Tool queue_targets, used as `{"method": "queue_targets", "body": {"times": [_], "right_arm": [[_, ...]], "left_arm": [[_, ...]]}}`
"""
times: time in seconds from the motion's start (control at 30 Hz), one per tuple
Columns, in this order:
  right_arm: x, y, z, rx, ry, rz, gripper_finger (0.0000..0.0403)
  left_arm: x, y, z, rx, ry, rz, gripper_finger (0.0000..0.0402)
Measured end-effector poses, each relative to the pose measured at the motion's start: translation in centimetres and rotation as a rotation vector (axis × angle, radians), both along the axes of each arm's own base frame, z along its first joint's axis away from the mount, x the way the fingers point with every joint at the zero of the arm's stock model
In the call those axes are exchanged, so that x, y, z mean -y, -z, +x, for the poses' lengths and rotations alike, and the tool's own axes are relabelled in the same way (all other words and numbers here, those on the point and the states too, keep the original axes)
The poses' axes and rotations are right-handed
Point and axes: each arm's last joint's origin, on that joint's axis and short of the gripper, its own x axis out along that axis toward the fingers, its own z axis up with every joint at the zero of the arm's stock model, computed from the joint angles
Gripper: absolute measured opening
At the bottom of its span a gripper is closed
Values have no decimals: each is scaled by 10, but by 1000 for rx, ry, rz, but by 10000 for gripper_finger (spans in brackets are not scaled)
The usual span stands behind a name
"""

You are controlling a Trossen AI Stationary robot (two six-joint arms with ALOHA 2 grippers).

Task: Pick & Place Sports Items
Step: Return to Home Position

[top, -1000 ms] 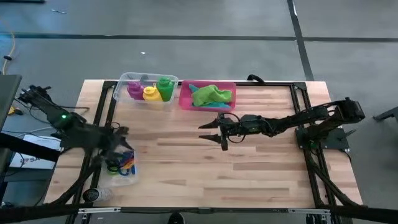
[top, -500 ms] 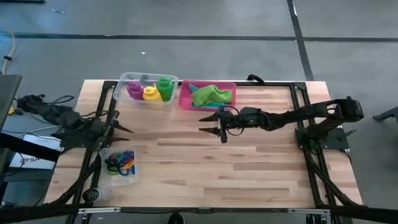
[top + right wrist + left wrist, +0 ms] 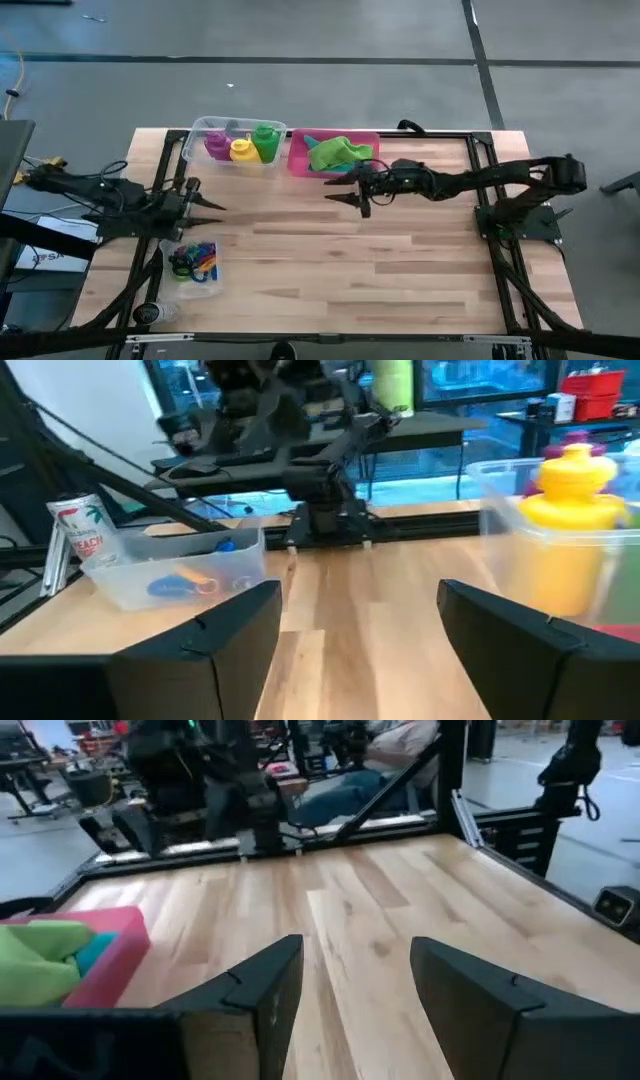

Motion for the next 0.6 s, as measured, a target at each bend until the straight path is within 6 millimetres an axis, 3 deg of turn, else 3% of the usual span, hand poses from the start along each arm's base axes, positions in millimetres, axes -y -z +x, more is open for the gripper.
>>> {"method": "queue_targets", "body": {"times": [0.2,0.6], "right_arm": [[3,-1,-33,27,35,-1,215],[-12,10,-121,118,168,-26,215]], "left_arm": [[0,9,5,12,-16,-5,152],[3,38,12,-26,-11,-25,152]]}}
